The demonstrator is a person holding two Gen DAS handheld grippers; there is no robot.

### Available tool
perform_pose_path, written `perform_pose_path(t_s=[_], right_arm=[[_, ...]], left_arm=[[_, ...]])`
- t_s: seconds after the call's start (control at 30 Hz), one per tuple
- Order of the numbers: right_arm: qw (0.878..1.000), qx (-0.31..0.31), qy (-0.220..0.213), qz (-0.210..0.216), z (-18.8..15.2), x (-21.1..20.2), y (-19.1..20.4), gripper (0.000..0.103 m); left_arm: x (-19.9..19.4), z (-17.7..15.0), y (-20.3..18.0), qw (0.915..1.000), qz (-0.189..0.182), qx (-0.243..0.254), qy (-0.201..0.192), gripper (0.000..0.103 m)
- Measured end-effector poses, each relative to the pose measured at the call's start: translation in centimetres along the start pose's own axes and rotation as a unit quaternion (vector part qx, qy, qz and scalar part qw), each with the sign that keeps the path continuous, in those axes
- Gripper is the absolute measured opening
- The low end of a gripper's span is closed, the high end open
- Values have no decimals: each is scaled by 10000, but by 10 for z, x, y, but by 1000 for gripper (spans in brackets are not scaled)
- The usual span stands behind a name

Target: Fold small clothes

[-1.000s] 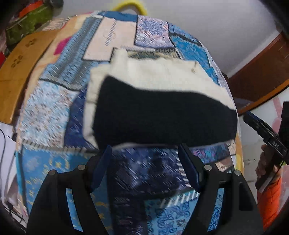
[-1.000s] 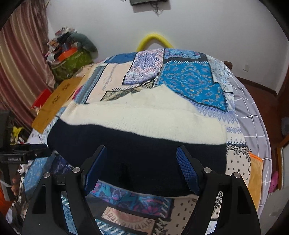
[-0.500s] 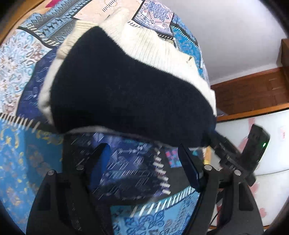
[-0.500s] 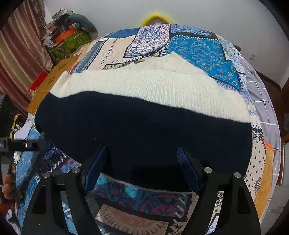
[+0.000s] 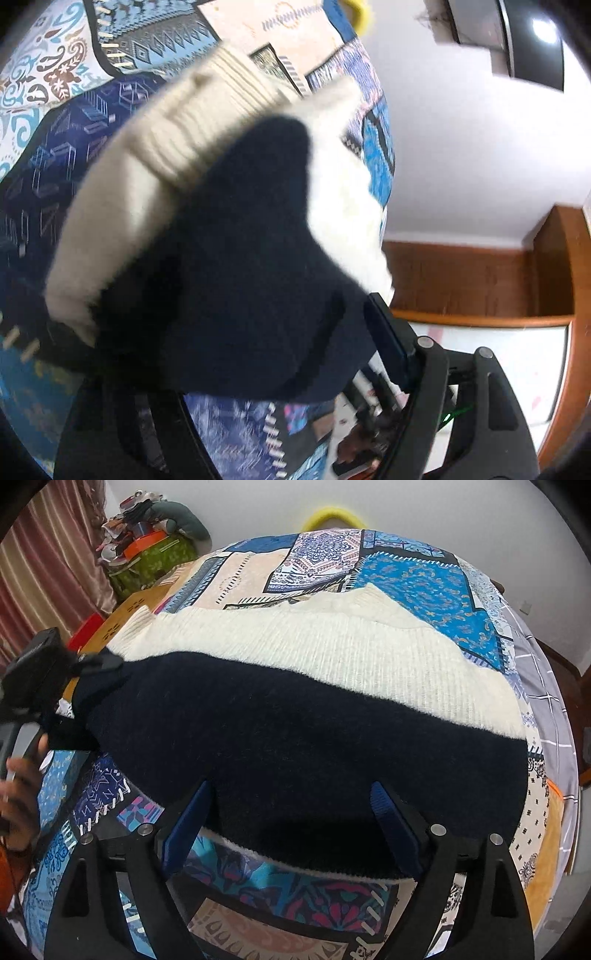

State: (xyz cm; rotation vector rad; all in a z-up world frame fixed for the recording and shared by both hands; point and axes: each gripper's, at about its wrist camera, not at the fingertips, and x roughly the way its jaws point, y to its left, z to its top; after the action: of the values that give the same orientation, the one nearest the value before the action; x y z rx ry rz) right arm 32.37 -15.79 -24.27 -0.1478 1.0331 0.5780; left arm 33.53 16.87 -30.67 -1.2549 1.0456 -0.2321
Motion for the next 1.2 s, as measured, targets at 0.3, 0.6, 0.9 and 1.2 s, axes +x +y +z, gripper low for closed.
perform_pose_path(t_s=[0.3,0.6,0.9,1.2], right_arm=[[10000,-44,7,45,-2,-1,0,87],[10000,83,-47,25,-2,-10,-4,85],[9996,155,-241,-79,-5,-22,-17,85],[9993,234,-295,22,-10,-19,-25,85]], left_arm=[[5,22,-26,9939,792,285,-713,44],[-18,3,-95,9473,1974,1991,-1551,20],[-95,-12,-150,8651,2774,3238,-2641,16],[-91,-45,-201,8184,2953,3966,-2928,15]])
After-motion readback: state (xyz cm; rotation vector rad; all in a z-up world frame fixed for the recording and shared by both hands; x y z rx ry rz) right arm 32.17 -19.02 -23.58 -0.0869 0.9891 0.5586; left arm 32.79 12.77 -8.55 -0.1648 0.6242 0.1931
